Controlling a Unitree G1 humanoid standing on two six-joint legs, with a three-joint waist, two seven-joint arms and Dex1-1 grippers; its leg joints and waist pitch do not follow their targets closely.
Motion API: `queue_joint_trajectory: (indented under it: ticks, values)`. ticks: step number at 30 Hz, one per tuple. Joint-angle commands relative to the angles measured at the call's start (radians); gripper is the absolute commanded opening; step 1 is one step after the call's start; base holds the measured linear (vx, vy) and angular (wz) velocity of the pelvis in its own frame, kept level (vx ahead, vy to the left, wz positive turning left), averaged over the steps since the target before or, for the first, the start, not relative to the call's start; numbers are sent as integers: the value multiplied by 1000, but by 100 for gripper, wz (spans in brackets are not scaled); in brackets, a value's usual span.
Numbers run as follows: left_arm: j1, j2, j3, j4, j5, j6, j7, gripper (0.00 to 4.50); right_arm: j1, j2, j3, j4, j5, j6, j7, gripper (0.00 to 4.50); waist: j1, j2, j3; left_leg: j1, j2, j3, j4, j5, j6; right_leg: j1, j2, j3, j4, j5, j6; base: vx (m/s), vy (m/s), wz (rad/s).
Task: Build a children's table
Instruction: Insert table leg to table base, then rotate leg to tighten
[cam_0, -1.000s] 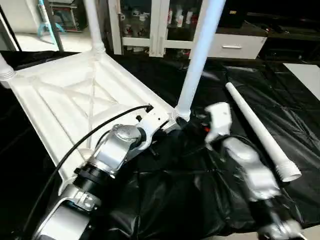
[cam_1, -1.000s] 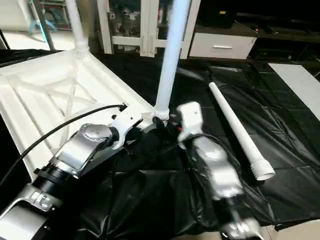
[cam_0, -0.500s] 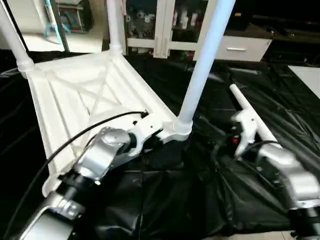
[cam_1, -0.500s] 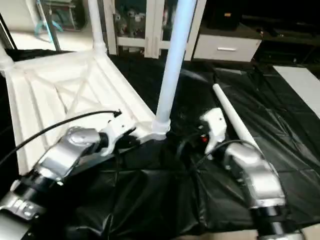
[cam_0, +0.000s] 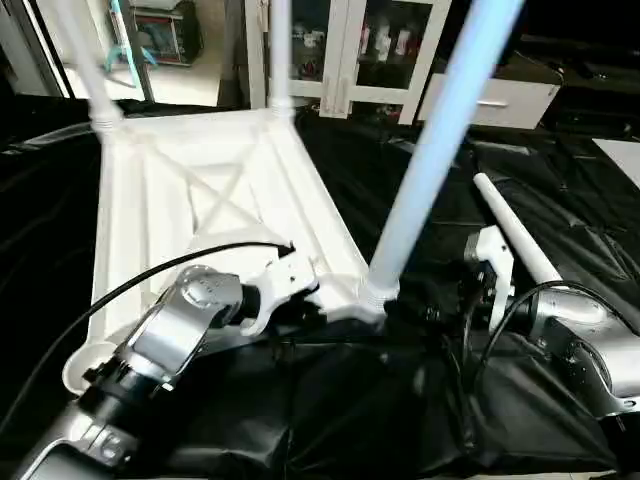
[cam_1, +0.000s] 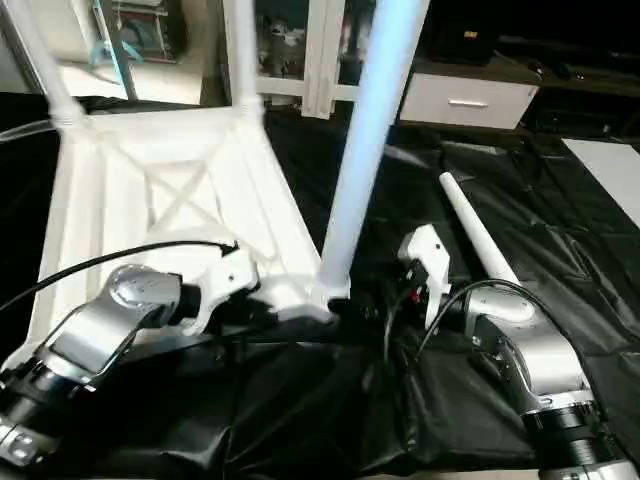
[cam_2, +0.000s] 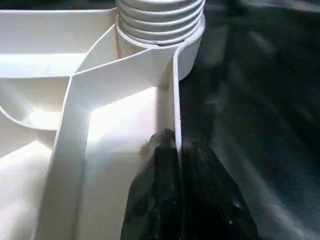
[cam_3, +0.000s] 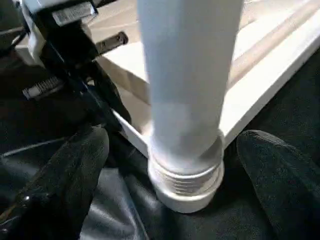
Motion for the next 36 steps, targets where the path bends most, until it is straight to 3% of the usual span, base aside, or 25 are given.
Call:
queue_joint_trajectory:
  ticks: [1, 9, 13, 20, 32, 33, 36]
  values:
    - [13, -18, -25, -40, -54, -23, -45, 0, -15, -15, 3, 14, -14, -16, 18, 446, -2, -9, -65, 14, 55, -8, -67, -131, 66, 50, -59, 48, -69, -209, -205, 0, 0, 0]
    - [27, 16, -35, -93, -74, -5, -115, 0, -20, -25, 8, 47, -26, -51, 76, 446, 2, -8, -68, 9, 53, -9, -64, -105, 69, 55, -58, 47, -61, -169, -211, 0, 0, 0]
    - [24, 19, -36, -90, -69, -6, -122, 0, -23, -32, 15, 55, -25, -61, 105, 446, 6, -2, -68, 10, 54, -10, -64, -113, 68, 55, -59, 47, -61, -170, -216, 0, 0, 0]
    - [17, 22, -43, -86, -67, -5, -130, 0, -53, -25, 40, 103, -40, -86, 173, 377, 7, 3, -70, 12, 55, -11, -64, -133, 57, 56, -58, 46, -60, -159, -231, 0, 0, 0]
    - [16, 25, -49, -87, -62, -3, -135, 0, -85, -14, 66, 157, -61, -117, 225, 277, 8, 1, -72, 12, 55, -12, -61, -118, 61, 60, -59, 46, -55, -131, -244, 0, 0, 0]
    - [16, 25, -50, -87, -62, -2, -136, 0, -88, -12, 68, 162, -65, -122, 230, 251, 8, 0, -72, 12, 54, -11, -61, -119, 63, 59, -58, 45, -55, -130, -246, 0, 0, 0]
    - [18, 25, -52, -88, -60, -2, -137, 0, -90, -10, 73, 168, -68, -128, 242, 240, 8, 0, -72, 12, 54, -11, -61, -117, 65, 60, -59, 45, -55, -135, -247, 0, 0, 0]
